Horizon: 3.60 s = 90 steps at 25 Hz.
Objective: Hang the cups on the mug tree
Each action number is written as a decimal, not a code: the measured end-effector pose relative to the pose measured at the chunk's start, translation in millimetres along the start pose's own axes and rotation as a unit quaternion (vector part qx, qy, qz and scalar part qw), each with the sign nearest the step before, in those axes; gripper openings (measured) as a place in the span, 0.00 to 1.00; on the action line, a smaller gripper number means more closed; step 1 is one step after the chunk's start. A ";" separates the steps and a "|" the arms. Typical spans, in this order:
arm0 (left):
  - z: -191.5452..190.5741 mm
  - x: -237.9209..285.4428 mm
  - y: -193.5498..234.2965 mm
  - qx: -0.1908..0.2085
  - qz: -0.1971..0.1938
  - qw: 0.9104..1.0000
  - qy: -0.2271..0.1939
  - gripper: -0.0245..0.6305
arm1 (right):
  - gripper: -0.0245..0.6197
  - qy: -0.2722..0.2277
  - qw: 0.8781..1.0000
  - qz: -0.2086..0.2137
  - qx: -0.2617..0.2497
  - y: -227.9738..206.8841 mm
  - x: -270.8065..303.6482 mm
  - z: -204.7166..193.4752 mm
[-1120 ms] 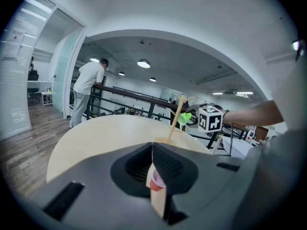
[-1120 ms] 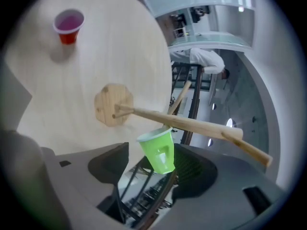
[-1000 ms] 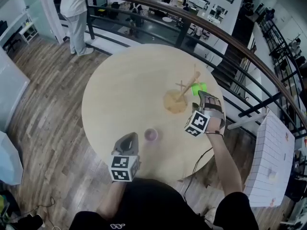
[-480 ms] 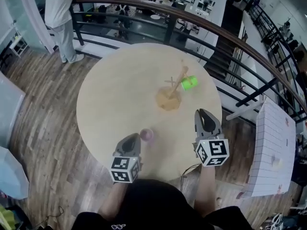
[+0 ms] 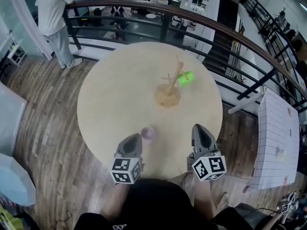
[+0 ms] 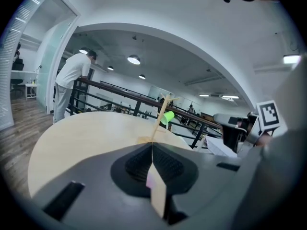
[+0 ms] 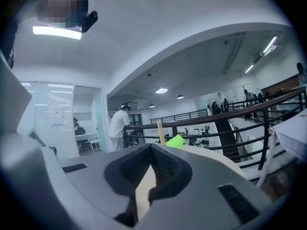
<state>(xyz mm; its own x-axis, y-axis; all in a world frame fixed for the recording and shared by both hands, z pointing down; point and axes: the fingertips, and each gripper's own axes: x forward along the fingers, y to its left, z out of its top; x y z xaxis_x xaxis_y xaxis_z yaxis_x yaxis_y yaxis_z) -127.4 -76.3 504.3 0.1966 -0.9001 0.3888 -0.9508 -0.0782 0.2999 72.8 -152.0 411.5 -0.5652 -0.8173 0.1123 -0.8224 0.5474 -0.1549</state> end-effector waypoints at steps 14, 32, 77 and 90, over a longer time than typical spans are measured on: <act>-29.9 8.9 13.1 0.044 -0.011 0.998 0.037 0.43 | 0.05 0.030 1.000 0.003 0.003 -0.7 -3.4 -18.0; -119.7 56.6 29.8 0.163 0.017 0.978 0.127 0.65 | 0.05 0.054 0.998 -0.007 -0.009 -8.7 -12.3 -28.5; 39.1 68.1 36.0 0.121 0.052 0.991 -0.036 0.57 | 0.05 0.098 0.995 -0.007 0.008 -5.0 -18.9 -67.1; 61.5 68.6 35.2 0.181 0.067 0.980 -0.039 0.57 | 0.05 0.104 0.994 -0.002 0.018 -9.6 -19.4 -75.1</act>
<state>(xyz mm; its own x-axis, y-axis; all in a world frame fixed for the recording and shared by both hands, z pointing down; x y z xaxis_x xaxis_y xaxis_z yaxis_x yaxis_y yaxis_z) -162.0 -167.1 488.0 0.0589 -0.9415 0.3319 -0.9923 -0.0914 -0.0831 86.7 -127.9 484.5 -0.5665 -0.7627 0.3121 -0.8237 0.5344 -0.1895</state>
